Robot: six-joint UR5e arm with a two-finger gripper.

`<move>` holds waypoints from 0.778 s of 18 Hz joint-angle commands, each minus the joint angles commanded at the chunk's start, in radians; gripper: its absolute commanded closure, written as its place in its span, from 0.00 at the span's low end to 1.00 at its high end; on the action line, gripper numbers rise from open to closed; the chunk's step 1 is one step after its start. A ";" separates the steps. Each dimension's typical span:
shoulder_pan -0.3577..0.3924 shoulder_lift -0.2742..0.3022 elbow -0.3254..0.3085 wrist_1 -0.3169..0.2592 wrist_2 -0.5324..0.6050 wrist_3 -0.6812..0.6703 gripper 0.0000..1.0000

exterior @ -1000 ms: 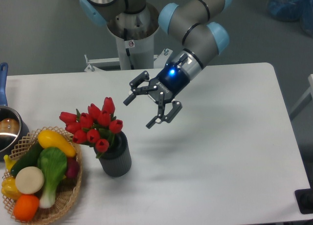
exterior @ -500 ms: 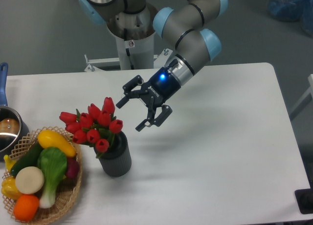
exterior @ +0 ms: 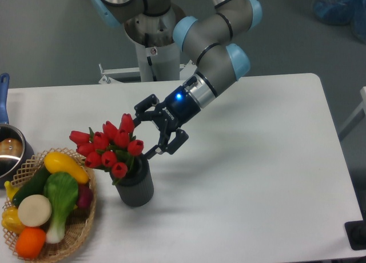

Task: Pick up the flowers from the vase
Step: 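Lower the open gripper around the tulip stems just above the vase rim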

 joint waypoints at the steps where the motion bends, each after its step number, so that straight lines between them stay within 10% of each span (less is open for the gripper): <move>1: -0.006 -0.006 0.003 0.000 -0.002 0.000 0.00; 14: -0.051 -0.049 0.045 -0.002 -0.006 -0.008 0.00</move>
